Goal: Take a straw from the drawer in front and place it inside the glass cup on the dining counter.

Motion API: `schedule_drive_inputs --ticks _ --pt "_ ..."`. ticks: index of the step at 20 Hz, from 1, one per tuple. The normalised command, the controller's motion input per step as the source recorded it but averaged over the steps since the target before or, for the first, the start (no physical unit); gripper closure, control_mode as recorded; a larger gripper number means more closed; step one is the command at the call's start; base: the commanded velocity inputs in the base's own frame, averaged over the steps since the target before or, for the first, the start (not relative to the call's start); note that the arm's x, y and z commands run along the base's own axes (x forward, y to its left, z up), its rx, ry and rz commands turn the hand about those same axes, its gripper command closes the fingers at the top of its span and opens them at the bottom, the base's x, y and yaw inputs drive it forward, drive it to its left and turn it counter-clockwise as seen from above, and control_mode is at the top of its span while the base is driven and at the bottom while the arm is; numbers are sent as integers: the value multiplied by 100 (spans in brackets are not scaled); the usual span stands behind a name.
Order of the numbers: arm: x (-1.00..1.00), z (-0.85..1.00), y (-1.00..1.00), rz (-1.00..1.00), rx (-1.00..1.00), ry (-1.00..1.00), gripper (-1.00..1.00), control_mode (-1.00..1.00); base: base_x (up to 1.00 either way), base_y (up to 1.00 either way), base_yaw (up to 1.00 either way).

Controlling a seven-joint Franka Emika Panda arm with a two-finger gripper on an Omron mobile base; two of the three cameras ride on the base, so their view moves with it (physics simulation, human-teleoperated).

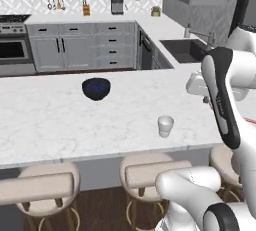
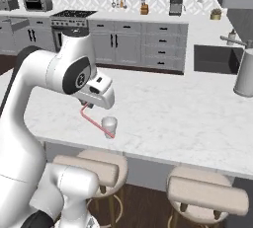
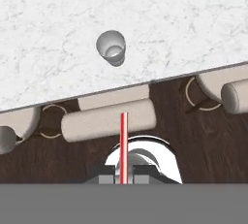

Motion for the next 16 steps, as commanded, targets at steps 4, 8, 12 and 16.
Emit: schedule_drive_inputs --ticks 4,8,12,16 --pt "0 0 0 0 0 0 100 100 100 -9 23" --pt "0 0 0 0 0 0 100 100 91 0 18" --pt "20 51 0 11 26 2 100 -100 0 0 0" --pt "0 68 0 10 36 0 100 -100 0 0 0"
